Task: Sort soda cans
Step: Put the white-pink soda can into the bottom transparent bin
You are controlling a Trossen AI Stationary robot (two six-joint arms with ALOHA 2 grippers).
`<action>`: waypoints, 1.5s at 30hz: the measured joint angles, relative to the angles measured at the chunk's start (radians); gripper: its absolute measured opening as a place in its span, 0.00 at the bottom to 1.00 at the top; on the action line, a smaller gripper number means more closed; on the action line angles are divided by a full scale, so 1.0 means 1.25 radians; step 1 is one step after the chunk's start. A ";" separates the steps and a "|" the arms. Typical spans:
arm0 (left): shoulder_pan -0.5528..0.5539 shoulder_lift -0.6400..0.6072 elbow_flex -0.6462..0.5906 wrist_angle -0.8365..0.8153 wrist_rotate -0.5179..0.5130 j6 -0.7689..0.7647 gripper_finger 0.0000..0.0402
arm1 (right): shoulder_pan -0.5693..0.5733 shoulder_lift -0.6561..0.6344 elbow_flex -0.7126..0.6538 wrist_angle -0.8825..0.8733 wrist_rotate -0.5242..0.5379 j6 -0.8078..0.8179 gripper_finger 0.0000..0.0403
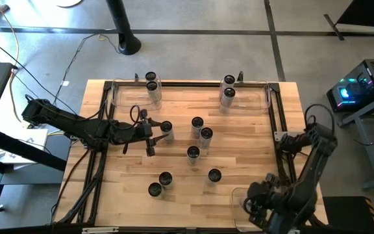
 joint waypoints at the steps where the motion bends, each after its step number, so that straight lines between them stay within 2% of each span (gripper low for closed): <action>1: 0.000 0.000 0.000 0.000 -0.001 0.000 0.46 | -0.002 0.010 0.000 0.000 0.005 0.001 0.58; 8: 0.000 0.000 0.000 -0.001 -0.001 0.000 0.46 | -0.041 0.025 -0.031 0.040 0.033 -0.067 0.58; 16: 0.000 0.000 0.000 0.000 -0.001 0.000 0.46 | -0.094 0.026 -0.090 0.099 0.011 -0.176 0.58; 27: 0.000 0.000 0.000 0.000 0.000 0.000 0.46 | -0.093 0.021 -0.143 0.139 0.012 -0.172 0.58; 29: 0.000 0.000 0.000 0.000 -0.001 0.000 0.46 | -0.093 0.021 -0.143 0.137 0.021 -0.173 0.61; 33: 0.000 0.000 0.000 0.000 0.000 -0.001 0.46 | -0.093 0.027 -0.147 0.117 0.043 -0.167 0.78; 35: 0.000 0.000 0.000 0.000 0.000 -0.001 0.46 | -0.094 0.028 -0.149 0.112 0.053 -0.168 0.82; 45: 0.000 0.000 0.000 0.000 0.000 -0.003 0.46 | -0.093 0.027 -0.148 0.104 0.090 -0.167 0.85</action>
